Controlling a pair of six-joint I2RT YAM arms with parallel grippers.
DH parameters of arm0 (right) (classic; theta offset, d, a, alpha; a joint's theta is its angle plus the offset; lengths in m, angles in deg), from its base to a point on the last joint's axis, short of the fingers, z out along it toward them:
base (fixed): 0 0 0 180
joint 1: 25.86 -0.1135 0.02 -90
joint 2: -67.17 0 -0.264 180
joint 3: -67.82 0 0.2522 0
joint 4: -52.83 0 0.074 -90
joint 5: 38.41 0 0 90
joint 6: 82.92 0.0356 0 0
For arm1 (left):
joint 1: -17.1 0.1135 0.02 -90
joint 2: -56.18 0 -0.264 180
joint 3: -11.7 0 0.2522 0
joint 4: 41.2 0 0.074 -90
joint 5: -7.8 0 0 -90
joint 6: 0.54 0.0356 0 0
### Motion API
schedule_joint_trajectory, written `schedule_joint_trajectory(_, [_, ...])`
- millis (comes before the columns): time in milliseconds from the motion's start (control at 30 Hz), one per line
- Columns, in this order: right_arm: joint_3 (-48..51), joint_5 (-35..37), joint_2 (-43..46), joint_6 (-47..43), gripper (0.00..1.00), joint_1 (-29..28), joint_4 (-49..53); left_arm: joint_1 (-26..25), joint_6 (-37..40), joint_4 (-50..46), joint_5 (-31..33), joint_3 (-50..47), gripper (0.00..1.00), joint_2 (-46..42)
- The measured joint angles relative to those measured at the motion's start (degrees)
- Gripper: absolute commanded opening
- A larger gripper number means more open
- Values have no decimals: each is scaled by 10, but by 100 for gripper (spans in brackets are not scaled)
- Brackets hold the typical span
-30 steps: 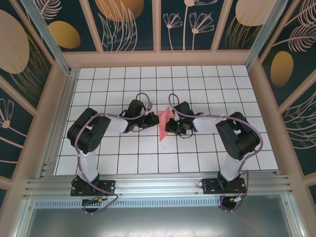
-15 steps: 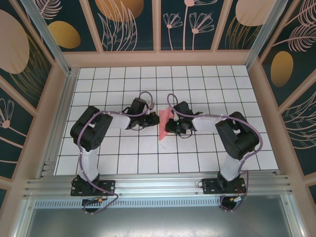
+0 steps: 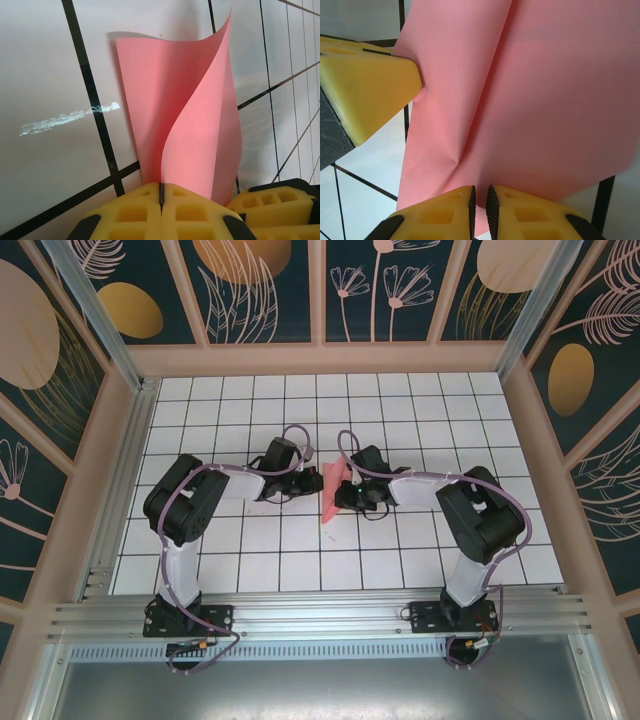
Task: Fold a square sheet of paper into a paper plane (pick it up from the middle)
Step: Fourth fold the wing at the center of the table.
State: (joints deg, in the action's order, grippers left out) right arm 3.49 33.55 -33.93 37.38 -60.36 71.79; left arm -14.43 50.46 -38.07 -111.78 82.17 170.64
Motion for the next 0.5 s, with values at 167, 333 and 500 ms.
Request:
schedule_joint_trajectory(167, [-1,0,-1,0,21,0,0,0,0,0,-5,4,0,4])
schedule_joint_trajectory(333, [-2,0,-2,0,21,0,0,0,2,0,-6,6,0,5])
schedule_joint_trajectory(500, [-3,0,-3,0,20,0,0,0,5,0,-8,7,0,6])
